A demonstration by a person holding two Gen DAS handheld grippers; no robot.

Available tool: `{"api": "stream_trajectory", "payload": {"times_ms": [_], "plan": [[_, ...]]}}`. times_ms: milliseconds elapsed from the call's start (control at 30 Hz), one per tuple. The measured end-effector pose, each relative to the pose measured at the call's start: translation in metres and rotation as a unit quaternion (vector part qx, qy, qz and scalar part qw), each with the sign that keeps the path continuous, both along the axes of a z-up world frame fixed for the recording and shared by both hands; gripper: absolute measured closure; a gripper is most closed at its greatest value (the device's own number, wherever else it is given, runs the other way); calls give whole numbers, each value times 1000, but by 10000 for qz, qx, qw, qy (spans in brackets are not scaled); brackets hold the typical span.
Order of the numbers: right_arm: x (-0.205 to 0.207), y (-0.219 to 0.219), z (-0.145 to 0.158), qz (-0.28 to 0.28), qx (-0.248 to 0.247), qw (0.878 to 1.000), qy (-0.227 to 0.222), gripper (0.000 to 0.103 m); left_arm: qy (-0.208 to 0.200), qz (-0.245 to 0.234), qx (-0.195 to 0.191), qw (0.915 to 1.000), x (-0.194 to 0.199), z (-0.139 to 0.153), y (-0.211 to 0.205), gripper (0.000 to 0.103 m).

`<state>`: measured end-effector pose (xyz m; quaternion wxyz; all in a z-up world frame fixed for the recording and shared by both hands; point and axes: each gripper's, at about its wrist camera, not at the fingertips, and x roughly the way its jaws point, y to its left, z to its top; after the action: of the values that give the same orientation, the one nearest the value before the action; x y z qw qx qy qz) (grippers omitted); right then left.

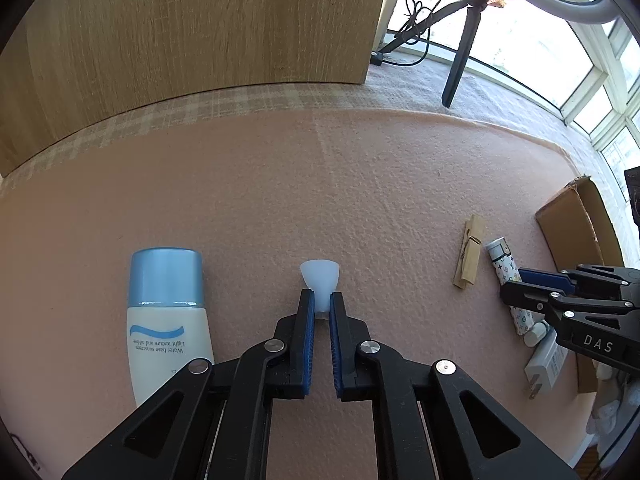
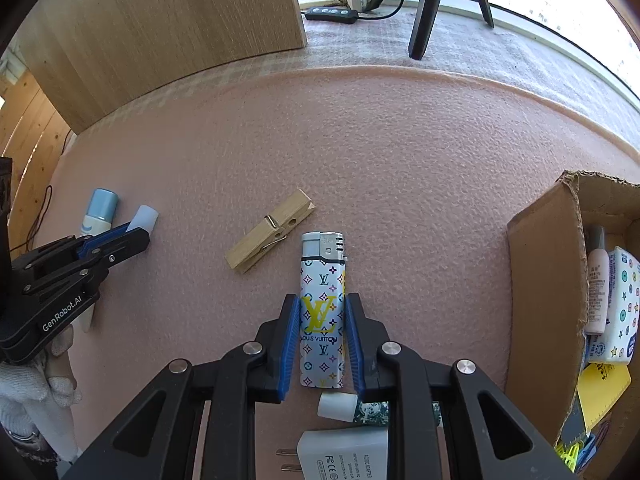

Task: Organize objects
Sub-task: 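Grasp the white translucent cap with the left gripper while the right gripper grasps the patterned lighter, then carry the cap and lighter into the box and open both grippers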

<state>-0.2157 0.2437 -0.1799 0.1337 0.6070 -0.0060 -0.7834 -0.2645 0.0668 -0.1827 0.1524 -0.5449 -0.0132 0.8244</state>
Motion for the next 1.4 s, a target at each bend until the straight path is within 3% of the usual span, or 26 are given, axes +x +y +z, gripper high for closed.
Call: {"api": "stream_trajectory", "payload": {"times_ms": [300, 633, 967, 1400], "plan": [[7, 13, 19, -185, -289, 9992, 191, 82, 170, 75, 234, 9996, 16, 20, -8, 97], [24, 41, 69, -375, -621, 9950, 683, 82, 600, -342, 401, 9968, 37, 69, 23, 97], [65, 114, 115, -764, -469, 9886, 1206, 82, 817, -1097, 666, 9884, 55, 99, 105, 97], [110, 208, 106, -1470, -172, 9821, 1168, 82, 739, -2038, 838, 9726, 82, 97, 234, 97]]}}
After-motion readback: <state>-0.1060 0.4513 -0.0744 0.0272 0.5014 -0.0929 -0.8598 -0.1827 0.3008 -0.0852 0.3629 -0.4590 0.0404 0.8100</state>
